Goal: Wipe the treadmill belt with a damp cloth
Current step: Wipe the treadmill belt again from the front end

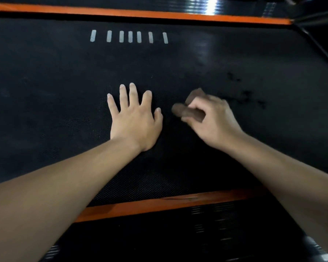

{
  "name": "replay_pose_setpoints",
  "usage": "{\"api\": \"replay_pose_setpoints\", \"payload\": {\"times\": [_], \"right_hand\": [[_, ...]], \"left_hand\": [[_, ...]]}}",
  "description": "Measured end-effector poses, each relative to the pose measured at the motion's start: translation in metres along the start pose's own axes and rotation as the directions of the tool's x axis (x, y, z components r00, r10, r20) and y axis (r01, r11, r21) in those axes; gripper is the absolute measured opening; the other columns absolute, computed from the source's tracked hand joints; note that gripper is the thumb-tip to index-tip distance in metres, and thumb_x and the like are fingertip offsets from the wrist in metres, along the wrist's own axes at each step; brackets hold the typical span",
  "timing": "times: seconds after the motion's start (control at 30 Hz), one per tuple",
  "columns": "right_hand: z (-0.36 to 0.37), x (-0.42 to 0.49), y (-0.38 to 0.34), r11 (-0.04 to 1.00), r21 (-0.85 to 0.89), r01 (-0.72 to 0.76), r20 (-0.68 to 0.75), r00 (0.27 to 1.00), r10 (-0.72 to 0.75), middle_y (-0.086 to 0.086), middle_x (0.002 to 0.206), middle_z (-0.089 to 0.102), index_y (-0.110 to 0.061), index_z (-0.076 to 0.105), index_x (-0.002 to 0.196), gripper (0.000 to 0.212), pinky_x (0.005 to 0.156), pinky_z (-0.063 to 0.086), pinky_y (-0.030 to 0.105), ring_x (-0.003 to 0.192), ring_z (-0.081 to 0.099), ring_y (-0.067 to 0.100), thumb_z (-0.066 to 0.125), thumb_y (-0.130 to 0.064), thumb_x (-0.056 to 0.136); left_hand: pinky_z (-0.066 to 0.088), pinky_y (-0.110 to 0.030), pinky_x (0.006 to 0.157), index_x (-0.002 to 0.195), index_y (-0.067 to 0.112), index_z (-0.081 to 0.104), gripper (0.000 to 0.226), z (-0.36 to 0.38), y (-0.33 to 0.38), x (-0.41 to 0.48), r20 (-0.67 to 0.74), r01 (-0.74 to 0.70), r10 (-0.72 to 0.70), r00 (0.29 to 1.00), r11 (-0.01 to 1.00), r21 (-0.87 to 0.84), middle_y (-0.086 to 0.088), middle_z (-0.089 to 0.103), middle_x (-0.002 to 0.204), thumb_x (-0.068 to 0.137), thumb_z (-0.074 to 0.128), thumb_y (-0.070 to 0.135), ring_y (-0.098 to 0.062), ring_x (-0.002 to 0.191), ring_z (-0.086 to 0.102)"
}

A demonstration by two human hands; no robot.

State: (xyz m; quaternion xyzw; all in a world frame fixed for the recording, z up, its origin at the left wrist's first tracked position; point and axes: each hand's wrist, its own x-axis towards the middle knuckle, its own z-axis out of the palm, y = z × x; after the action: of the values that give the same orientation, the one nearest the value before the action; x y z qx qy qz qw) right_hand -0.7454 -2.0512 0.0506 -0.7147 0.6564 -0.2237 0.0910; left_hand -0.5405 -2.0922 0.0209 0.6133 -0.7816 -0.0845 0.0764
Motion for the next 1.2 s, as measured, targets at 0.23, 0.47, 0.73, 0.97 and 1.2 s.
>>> {"api": "replay_pose_setpoints", "payload": {"times": [0.23, 0.47, 0.73, 0.97, 1.2], "right_hand": [[-0.012, 0.067, 0.037, 0.973, -0.064, -0.221, -0.113, 0.971, 0.213, -0.001, 0.097, 0.065, -0.028, 0.062, 0.094, 0.021, 0.092, 0.049, 0.049, 0.095, 0.062, 0.027, 0.066, -0.048, 0.088], [-0.006, 0.011, 0.014, 0.992, -0.036, 0.123, 0.051, 0.991, -0.121, -0.004, 0.09, 0.062, -0.025, 0.066, 0.092, 0.017, 0.089, 0.041, 0.04, 0.09, 0.058, 0.021, 0.07, -0.041, 0.087], [-0.011, 0.083, 0.054, 0.984, -0.138, -0.114, -0.104, 0.99, 0.1, -0.007, 0.096, 0.06, -0.025, 0.062, 0.099, 0.02, 0.089, 0.038, 0.039, 0.097, 0.061, 0.024, 0.064, -0.045, 0.092], [-0.015, 0.078, 0.048, 0.991, -0.094, 0.095, 0.032, 0.995, -0.092, -0.003, 0.093, 0.062, -0.025, 0.066, 0.094, 0.02, 0.092, 0.046, 0.046, 0.093, 0.061, 0.026, 0.069, -0.044, 0.088], [-0.007, 0.106, 0.046, 0.997, -0.018, -0.073, 0.02, 0.997, 0.074, -0.007, 0.095, 0.062, -0.025, 0.064, 0.093, 0.019, 0.087, 0.048, 0.04, 0.091, 0.06, 0.018, 0.072, -0.041, 0.087]], "left_hand": [[-0.005, -0.064, 0.123, 0.162, 0.035, 0.018, 0.06, -0.001, -0.002, 0.001, 0.031, -0.016, 0.016, 0.999, 1.0, 0.025, -0.017, 0.003, 0.171, 0.105, 0.02, 0.053, -0.039, 0.158, -0.008], [-0.004, -0.064, 0.123, 0.162, 0.038, 0.013, 0.061, -0.003, 0.001, 0.001, 0.056, 0.002, -0.006, 0.998, 0.998, 0.068, -0.015, 0.001, 0.172, 0.104, 0.018, 0.055, -0.037, 0.158, -0.009], [-0.006, -0.062, 0.124, 0.163, 0.04, 0.013, 0.062, -0.005, 0.002, 0.001, 0.073, 0.025, -0.029, 0.997, 0.998, 0.051, -0.012, 0.0, 0.173, 0.104, 0.017, 0.057, -0.033, 0.158, -0.011], [-0.004, -0.068, 0.121, 0.162, 0.038, 0.012, 0.061, -0.009, 0.007, 0.0, 0.1, 0.031, -0.039, 0.994, 0.997, 0.073, -0.015, -0.001, 0.172, 0.104, 0.018, 0.055, -0.037, 0.157, -0.011], [-0.011, -0.075, 0.115, 0.158, 0.033, 0.021, 0.058, -0.013, 0.035, 0.02, 0.125, 0.128, -0.122, 0.985, 0.991, -0.049, -0.022, -0.005, 0.17, 0.104, 0.031, 0.049, -0.039, 0.156, -0.016]]}}
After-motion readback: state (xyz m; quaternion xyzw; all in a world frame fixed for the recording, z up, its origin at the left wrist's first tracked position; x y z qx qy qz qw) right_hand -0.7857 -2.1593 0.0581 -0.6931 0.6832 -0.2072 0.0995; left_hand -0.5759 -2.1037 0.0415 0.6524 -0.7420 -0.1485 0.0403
